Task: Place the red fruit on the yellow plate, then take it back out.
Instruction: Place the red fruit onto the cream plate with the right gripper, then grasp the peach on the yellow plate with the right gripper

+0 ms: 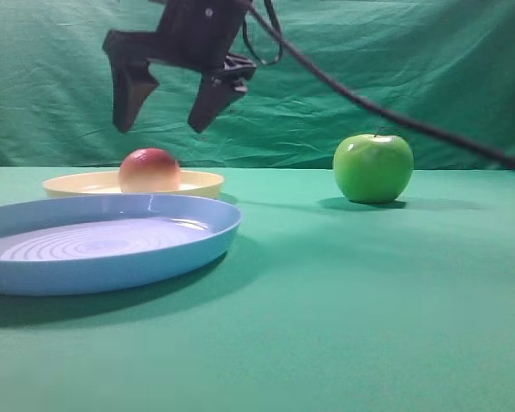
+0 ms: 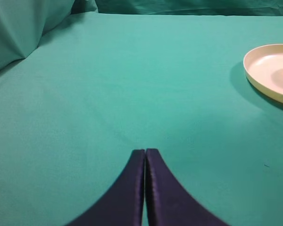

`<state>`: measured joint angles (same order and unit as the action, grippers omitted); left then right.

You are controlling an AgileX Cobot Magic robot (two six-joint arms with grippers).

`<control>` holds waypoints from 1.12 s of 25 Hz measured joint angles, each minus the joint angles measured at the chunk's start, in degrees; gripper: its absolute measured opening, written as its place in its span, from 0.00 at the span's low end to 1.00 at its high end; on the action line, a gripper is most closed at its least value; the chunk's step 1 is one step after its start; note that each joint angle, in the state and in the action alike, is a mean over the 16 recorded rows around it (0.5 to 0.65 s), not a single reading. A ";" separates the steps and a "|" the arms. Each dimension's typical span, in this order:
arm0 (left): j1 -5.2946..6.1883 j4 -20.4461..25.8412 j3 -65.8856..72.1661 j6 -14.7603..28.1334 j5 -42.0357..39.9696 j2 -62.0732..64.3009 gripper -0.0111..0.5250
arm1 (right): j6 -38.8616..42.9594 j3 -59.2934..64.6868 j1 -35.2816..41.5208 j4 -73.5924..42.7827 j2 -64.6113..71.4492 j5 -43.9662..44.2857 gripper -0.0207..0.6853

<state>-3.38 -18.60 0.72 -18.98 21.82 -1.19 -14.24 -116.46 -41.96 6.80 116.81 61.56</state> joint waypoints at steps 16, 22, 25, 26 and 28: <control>0.00 0.00 0.00 0.01 0.00 0.00 0.02 | 12.72 10.29 0.00 -5.06 -31.26 9.58 0.03; 0.00 0.00 0.00 0.05 0.00 0.00 0.02 | 16.16 23.01 0.00 -5.79 -43.93 8.54 0.03; 0.00 0.00 0.00 0.08 0.00 0.00 0.02 | 18.33 29.79 0.00 -6.97 -49.58 7.71 0.03; 0.00 0.00 0.00 0.09 0.00 0.00 0.02 | 19.12 31.94 0.00 -7.51 -51.36 7.44 0.03; 0.00 0.00 0.00 0.10 0.00 0.00 0.02 | 20.86 36.05 0.00 -8.84 -54.90 7.03 0.03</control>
<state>-3.38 -18.60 0.72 -18.88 21.82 -1.19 6.61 -80.41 -41.96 -2.04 61.91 68.59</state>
